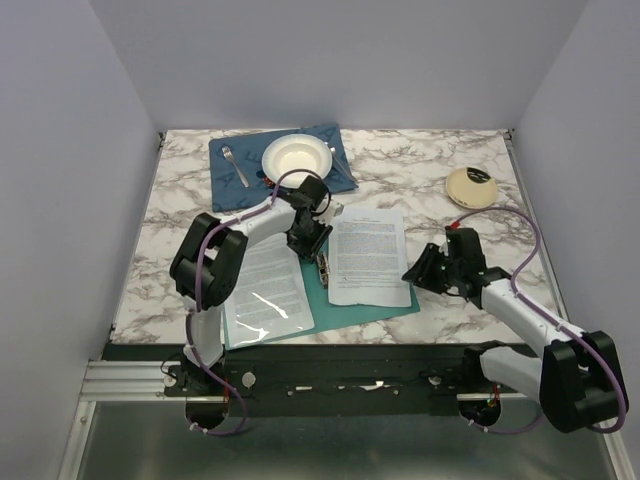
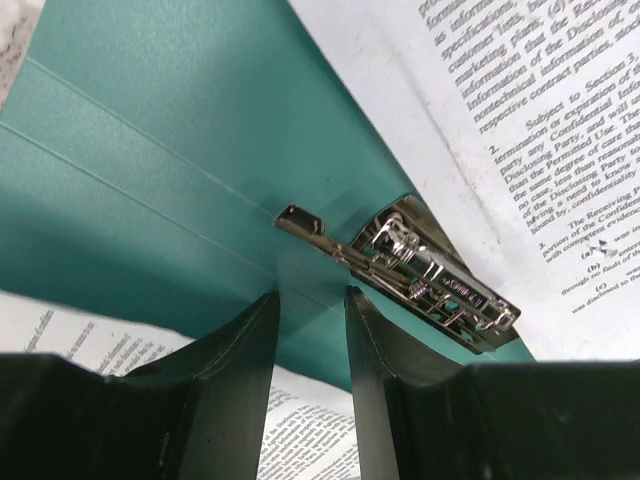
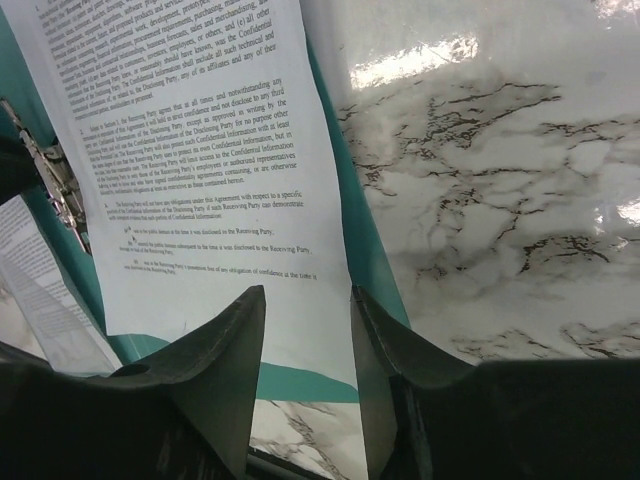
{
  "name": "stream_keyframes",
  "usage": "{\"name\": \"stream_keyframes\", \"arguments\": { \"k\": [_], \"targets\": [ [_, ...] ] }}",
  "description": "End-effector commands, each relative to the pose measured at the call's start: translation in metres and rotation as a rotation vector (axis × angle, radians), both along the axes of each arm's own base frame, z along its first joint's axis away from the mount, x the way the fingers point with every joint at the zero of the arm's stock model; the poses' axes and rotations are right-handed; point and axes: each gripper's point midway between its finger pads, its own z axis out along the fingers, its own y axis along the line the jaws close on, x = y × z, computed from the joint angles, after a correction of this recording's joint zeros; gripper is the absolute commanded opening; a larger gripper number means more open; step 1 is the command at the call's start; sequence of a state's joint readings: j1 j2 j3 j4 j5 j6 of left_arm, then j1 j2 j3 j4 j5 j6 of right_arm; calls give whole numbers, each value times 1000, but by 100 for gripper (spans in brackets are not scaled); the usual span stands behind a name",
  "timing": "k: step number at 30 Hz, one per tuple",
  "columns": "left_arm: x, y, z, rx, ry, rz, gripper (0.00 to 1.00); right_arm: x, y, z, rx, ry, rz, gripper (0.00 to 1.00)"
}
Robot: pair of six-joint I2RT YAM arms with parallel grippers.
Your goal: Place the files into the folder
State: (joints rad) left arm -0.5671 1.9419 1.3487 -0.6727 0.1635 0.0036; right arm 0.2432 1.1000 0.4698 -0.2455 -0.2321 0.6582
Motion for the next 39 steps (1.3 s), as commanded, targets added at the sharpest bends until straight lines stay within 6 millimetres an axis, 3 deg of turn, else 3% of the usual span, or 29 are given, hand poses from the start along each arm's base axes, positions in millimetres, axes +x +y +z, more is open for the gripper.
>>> {"name": "stream_keyframes", "arguments": {
  "k": [1,8,14,23,30,39],
  "targets": [
    [1,0,-20,58,10,-26,45,-22,-7,-17,-33,89,-28,47],
    [4,-8,-20,56,11,-36,45,-50,1,-38,-65,165,-3,45],
    [8,-17,-18,63,0,-56,45,-62,15,-38,-32,163,10,37],
    [5,-6,-27,107,7,-75,45,-83,28,-34,-24,151,32,2],
    [4,-2,-30,111,15,-68,45,-79,10,-27,-191,159,82,0],
    [-2,0,-26,99,22,-74,45,-54,9,-1,-365,174,216,1]
  ]
}}
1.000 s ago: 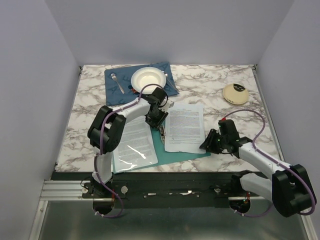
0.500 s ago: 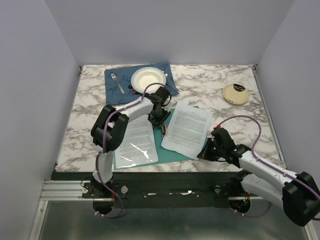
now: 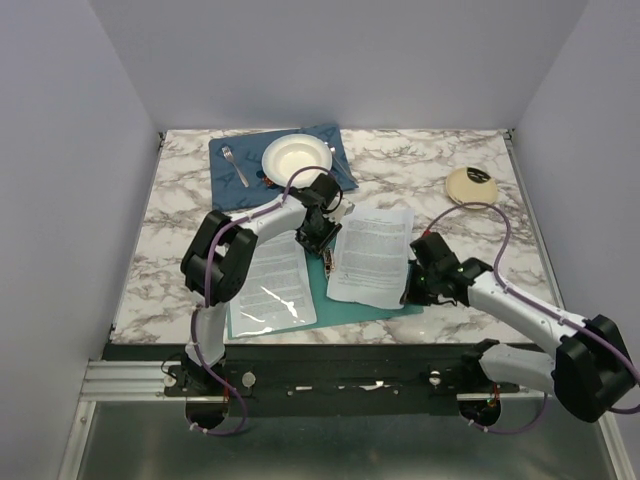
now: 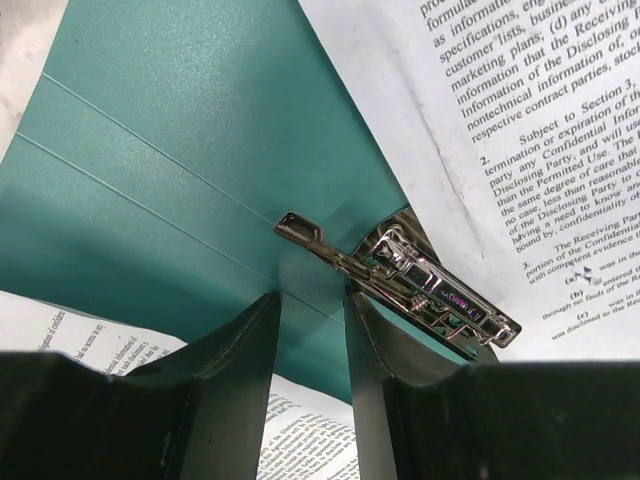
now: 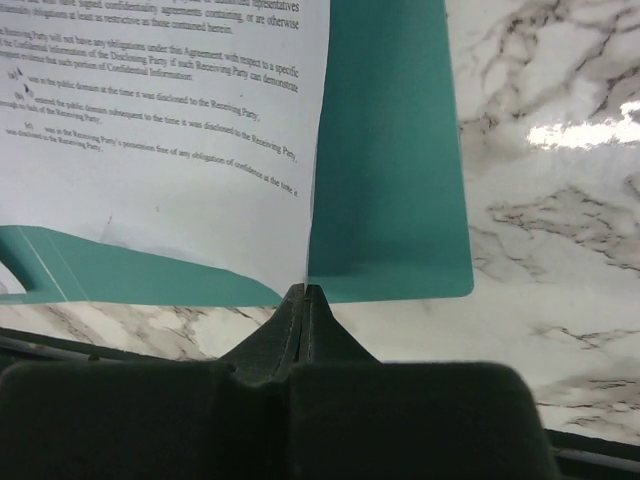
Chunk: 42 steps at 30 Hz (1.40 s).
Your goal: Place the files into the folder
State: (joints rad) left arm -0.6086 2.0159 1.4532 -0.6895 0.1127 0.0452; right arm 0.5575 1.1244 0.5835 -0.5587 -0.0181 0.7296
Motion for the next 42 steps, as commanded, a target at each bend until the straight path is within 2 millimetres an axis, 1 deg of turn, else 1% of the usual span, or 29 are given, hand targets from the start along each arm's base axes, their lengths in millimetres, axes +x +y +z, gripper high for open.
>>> {"name": "stream_keyframes", "arguments": {
  "k": [1,2,4,9,10,12,14,15,17,18,19,20,21,23,24,25,26,27,29,30,32,33,34,36,37,38,40,41,42],
  "targets": [
    [-19,18,-25,62,70,-6,45,3,-17,6,-171,24,129,1],
    [-19,18,-24,62,68,-7,45,2,-19,2,-193,54,135,1],
    [-19,20,-24,65,66,-7,45,2,-8,3,-177,54,200,1],
    [-21,22,-23,58,65,-8,45,-8,-12,-6,-305,137,253,1],
    [-20,22,-20,52,61,-7,45,-7,-12,-5,-323,141,245,5],
    [-20,21,-18,46,59,-10,45,-6,-22,-4,-381,152,215,23],
    [-19,22,-14,41,52,-8,45,-2,-19,-1,-371,136,195,36],
    [-19,21,-13,37,51,-8,45,2,-17,1,-362,118,182,51],
    [-20,22,-11,32,52,-7,45,11,-19,7,-379,82,121,62],
    [-19,23,-9,31,47,-5,45,15,-21,9,-389,67,95,71],
    [-21,23,-9,30,50,-9,45,24,-28,12,-419,33,32,75],
    [-21,23,-6,24,44,-8,45,29,-30,14,-427,11,2,76],
    [-22,24,-5,21,44,-8,45,42,-29,16,-403,-32,-38,76],
    [-24,25,-3,18,45,-7,45,59,-29,18,-372,-86,-66,76],
    [-24,26,-3,16,42,-5,45,77,-31,20,-335,-127,-104,75],
    [-25,27,-3,17,43,-5,45,85,-33,21,-325,-145,-100,73],
    [-26,27,-3,16,46,-4,45,94,-36,23,-321,-160,-112,73],
    [-26,28,-3,17,44,-4,45,113,-43,25,-300,-192,-148,73],
    [-26,27,-3,13,44,-3,45,130,-47,27,-279,-208,-151,73],
    [-26,26,-2,9,44,-3,45,144,-55,26,-268,-218,-184,73],
    [-24,23,-1,0,44,0,45,162,-50,30,-202,-235,-182,74],
    [-23,22,0,-5,46,1,44,176,-54,34,-165,-263,-206,73],
    [-22,21,1,-8,45,2,45,186,-46,31,-115,-250,-194,73],
    [-21,19,1,-15,46,3,44,199,-45,26,-80,-232,-204,73],
    [-20,17,3,-20,44,2,44,202,-41,16,-61,-197,-201,73],
    [-20,18,2,-17,46,3,44,211,-37,18,-46,-201,-199,72],
    [-18,16,2,-20,45,4,44,219,-34,14,-37,-190,-198,70],
    [-17,16,0,-18,48,5,44,219,-28,4,-20,-158,-183,69],
    [-17,15,1,-19,50,5,44,224,-27,6,-16,-163,-185,69]
  ]
}}
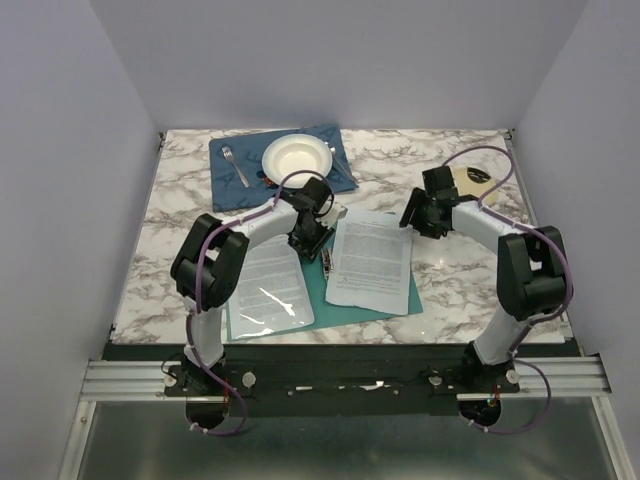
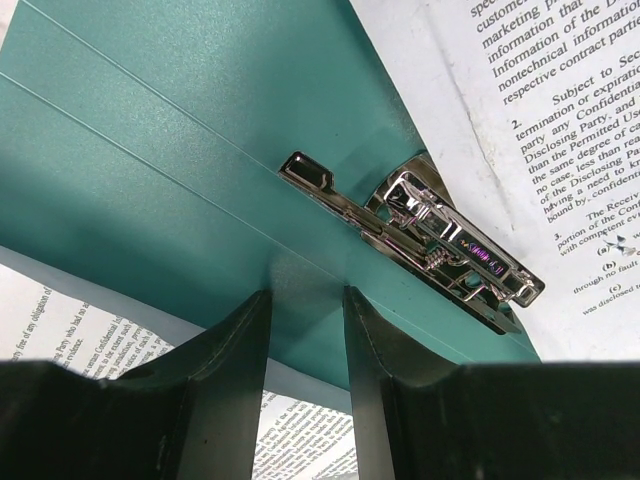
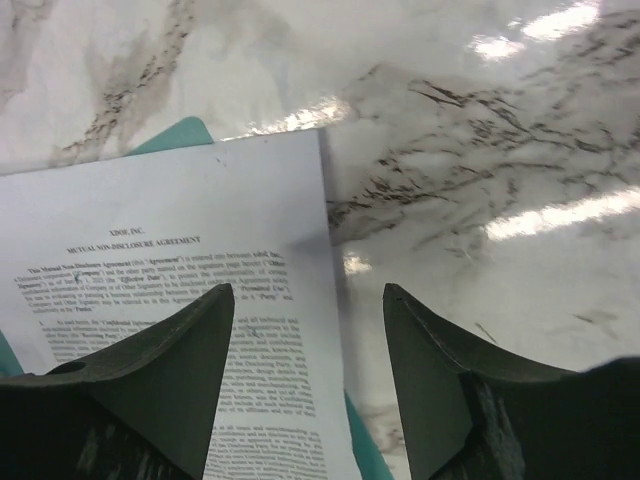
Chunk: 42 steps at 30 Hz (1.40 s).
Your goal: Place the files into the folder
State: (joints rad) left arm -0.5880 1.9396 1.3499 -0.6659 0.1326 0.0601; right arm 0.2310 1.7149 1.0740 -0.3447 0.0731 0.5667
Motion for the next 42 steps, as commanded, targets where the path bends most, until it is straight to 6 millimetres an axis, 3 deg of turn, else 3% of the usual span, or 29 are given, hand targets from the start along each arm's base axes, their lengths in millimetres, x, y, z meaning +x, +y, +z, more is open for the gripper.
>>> {"name": "stream_keyframes", "arguments": {
  "k": [1,9,20,31,42],
  "targets": [
    [-1,-1,-1,-7,38,3,44,19,22,-5,84,0,52,69],
    [-2,1,-4,9,38,-5,44,22,23,-10,85,8,70,68],
    [0,1,-4,6,36,-5,44,33,39,-5,146,-25,119,63],
    [-1,0,-6,9,41,-10,44,34,54,-4,217,-37,191,55],
    [1,-1,-5,8,36,-10,44,35,69,-1,243,-49,265,53]
  ]
}}
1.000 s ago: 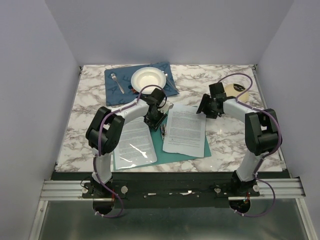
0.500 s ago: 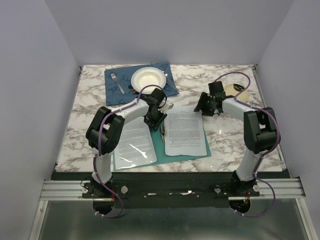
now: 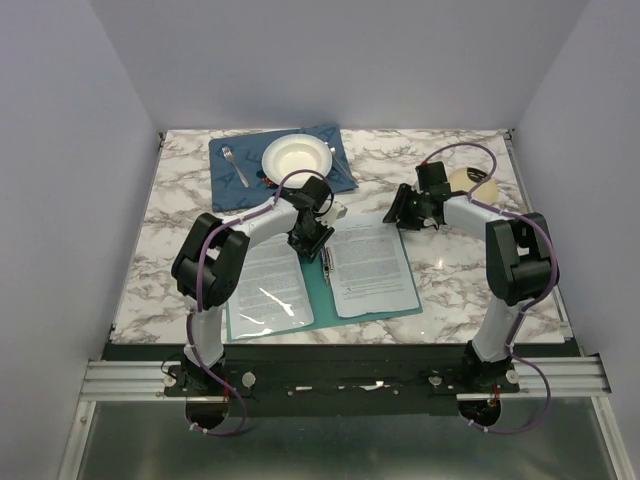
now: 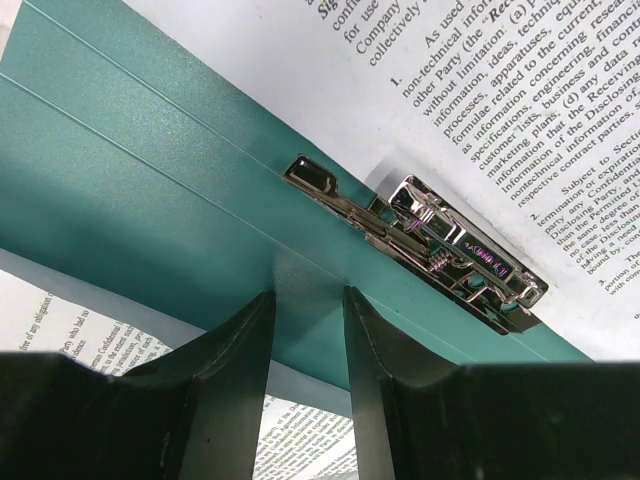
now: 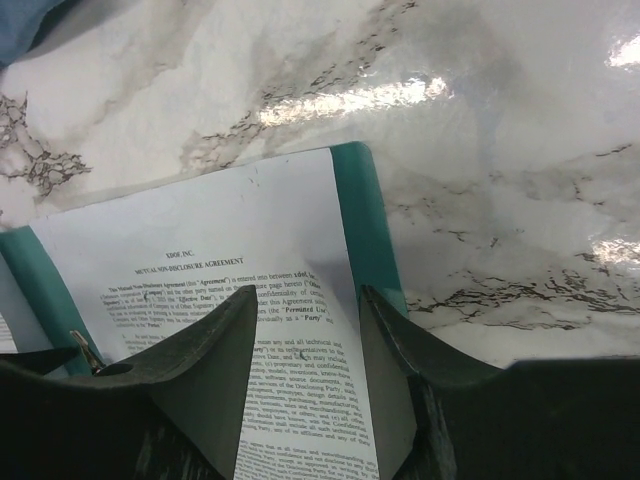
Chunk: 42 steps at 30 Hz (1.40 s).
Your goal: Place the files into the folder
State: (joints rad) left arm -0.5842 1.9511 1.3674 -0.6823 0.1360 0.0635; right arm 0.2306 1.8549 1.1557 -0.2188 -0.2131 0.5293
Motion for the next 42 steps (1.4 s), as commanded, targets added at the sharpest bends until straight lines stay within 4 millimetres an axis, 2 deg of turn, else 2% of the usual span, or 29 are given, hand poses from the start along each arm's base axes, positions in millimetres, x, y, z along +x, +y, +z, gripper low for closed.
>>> {"name": "stream_keyframes", "arguments": {
  "k": [1,9,13,18,22,23,24,25,27,31,32,33,36,38,40,41,42],
  "targets": [
    [1,-2,-3,2,25,-8,44,8,13,5,22,-35,68,53],
    [8,-8,6,-15,9,-4,44,1,1,5,-45,-33,59,55],
    [11,-11,15,-23,7,-6,44,1,-14,18,-104,-69,8,60],
    [20,-20,53,-73,-43,-5,45,3,-25,29,-147,-100,-30,63],
    [21,-22,87,-113,-73,-5,47,3,-24,35,-137,-109,-33,64],
    [22,-22,102,-130,-102,-4,47,1,-19,36,-115,-109,-19,63],
    [21,-22,108,-143,-106,-6,47,5,-14,45,-87,-153,-10,63],
    [22,-17,112,-148,-110,6,47,0,-11,42,-64,-154,3,62],
    [24,-6,121,-152,-135,22,47,0,5,49,15,-177,60,62],
    [38,37,115,-92,-161,99,47,-3,40,61,192,-177,178,55],
    [44,57,109,-72,-154,140,47,-9,50,63,258,-164,211,53],
    [46,67,105,-57,-150,158,48,-5,59,72,292,-206,237,52],
    [56,107,85,41,-145,234,48,-10,84,75,331,-216,310,50],
    [54,123,68,104,-120,255,48,-5,86,65,285,-206,298,51],
    [51,127,58,117,-103,245,47,5,87,68,271,-211,285,53],
    [46,134,49,150,-94,246,47,10,87,63,258,-207,283,54],
    [44,135,45,155,-95,241,47,18,90,71,248,-215,282,54]
  ]
}}
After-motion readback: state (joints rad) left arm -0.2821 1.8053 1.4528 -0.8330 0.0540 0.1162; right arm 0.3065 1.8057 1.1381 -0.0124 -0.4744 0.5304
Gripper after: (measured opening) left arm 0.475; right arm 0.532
